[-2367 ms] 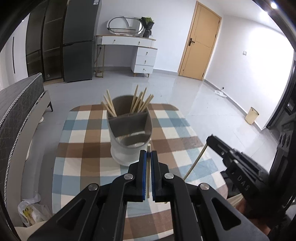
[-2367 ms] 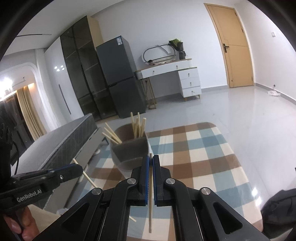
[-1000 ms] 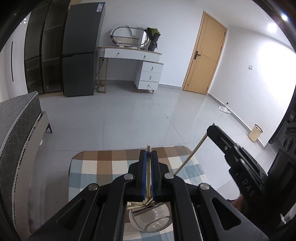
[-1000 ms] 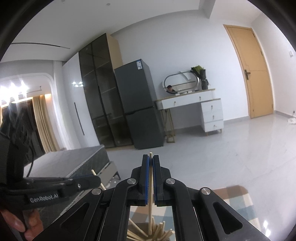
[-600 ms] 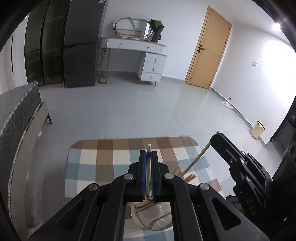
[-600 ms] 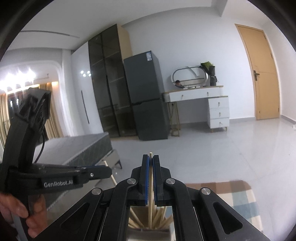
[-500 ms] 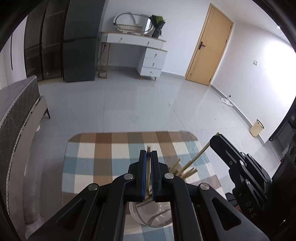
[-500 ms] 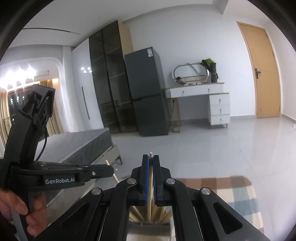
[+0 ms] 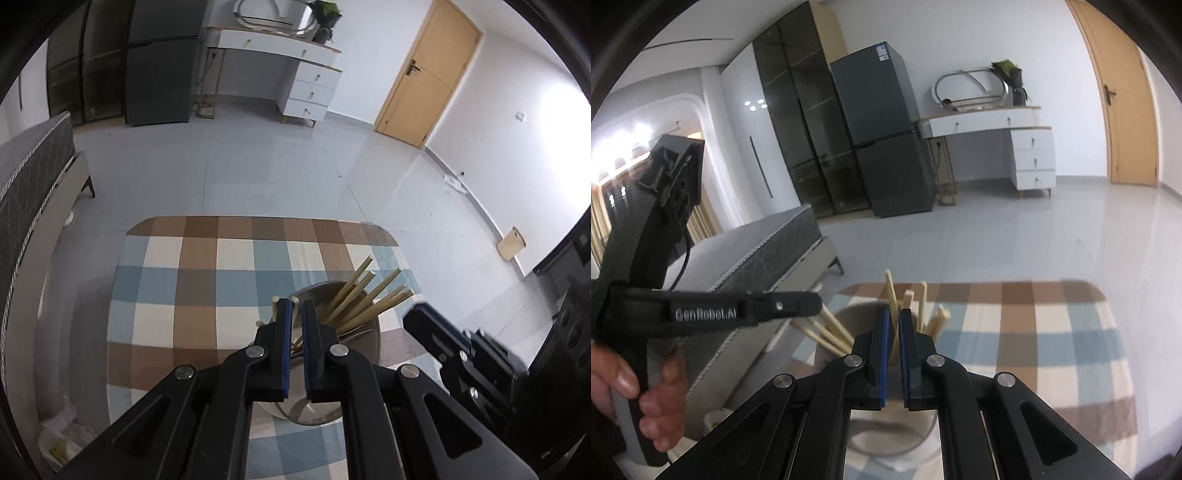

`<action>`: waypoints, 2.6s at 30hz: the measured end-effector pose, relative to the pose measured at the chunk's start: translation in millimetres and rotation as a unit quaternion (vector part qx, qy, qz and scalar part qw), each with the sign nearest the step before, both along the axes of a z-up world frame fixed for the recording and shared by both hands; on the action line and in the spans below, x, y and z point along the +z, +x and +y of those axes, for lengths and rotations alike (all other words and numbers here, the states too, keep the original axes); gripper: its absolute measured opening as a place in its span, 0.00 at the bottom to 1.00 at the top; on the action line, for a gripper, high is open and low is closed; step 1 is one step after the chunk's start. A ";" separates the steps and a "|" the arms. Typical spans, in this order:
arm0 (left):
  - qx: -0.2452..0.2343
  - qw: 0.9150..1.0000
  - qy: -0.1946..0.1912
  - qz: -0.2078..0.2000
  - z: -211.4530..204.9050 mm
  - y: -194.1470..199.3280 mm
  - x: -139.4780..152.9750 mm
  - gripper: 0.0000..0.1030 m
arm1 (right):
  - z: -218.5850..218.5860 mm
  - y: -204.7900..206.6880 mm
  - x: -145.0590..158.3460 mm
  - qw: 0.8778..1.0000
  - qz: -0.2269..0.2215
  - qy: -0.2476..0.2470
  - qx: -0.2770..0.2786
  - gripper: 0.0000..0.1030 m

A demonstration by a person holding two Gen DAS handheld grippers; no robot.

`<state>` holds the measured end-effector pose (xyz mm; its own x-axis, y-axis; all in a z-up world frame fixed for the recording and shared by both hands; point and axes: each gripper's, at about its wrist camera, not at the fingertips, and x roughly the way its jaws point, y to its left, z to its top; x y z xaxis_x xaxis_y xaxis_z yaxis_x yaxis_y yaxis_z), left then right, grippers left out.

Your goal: Organize utensils

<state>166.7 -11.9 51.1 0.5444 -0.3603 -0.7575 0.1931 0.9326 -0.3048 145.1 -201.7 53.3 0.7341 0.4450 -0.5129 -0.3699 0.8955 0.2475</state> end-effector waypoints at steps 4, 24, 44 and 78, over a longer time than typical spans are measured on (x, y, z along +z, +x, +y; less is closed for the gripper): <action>0.007 1.000 0.007 -0.015 -1.8 -17.6 12.4 0.32 | -8.8 -19.6 5.2 1.000 -0.001 0.007 -0.003 0.37; 0.097 0.977 0.051 -0.184 -0.4 -150.5 82.0 0.94 | -37.2 -151.7 86.2 0.989 -0.128 0.033 -0.060 0.96; 0.134 0.958 0.084 -0.241 7.0 -192.3 26.6 0.99 | -24.3 -205.7 45.1 0.982 -0.163 -0.006 -0.096 1.00; 0.118 0.977 0.110 -0.141 1.6 -170.4 -43.8 0.99 | -18.6 -171.2 -15.2 0.992 -0.024 -0.044 -0.118 1.00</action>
